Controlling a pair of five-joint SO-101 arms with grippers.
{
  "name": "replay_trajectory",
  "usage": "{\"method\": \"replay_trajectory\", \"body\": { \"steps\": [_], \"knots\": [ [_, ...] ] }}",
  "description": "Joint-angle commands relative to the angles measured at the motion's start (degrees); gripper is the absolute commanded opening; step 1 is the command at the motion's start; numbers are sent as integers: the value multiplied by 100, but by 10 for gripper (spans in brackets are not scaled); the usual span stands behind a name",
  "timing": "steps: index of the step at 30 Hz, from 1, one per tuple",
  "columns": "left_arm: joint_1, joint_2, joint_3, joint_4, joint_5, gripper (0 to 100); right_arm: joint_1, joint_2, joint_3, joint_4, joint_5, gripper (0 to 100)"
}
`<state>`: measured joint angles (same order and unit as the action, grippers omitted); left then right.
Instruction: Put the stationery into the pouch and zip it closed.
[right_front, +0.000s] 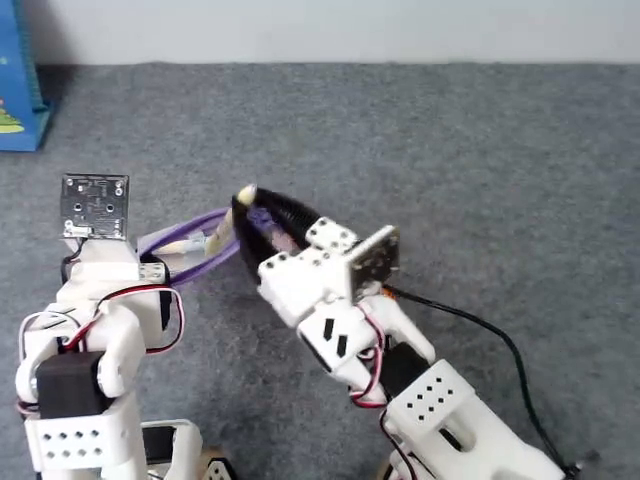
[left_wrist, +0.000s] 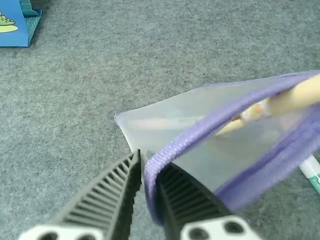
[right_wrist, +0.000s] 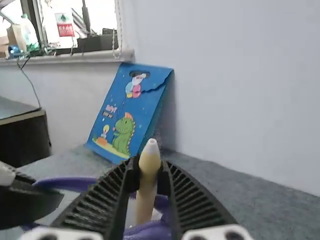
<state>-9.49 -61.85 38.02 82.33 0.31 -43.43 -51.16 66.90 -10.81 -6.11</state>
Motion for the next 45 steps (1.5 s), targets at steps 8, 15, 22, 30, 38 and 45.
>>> {"method": "replay_trajectory", "body": {
  "steps": [8,15,22,30,38,45],
  "knots": [
    [9,-26,-31,-26,44,13,-470,13,-114,1262,167,183],
    [9,-26,-31,-26,44,13,-435,-1042,-114,1921,158,174],
    [9,-26,-31,-26,44,13,171,-2000,-1178,4532,-185,169],
    [9,-26,-31,-26,44,13,1446,-919,-2057,6976,-343,169],
    [9,-26,31,-35,44,13,2440,541,-2048,7029,-343,169],
    [9,-26,31,-26,44,13,2466,2440,-2145,6870,-343,169]
  ]
}}
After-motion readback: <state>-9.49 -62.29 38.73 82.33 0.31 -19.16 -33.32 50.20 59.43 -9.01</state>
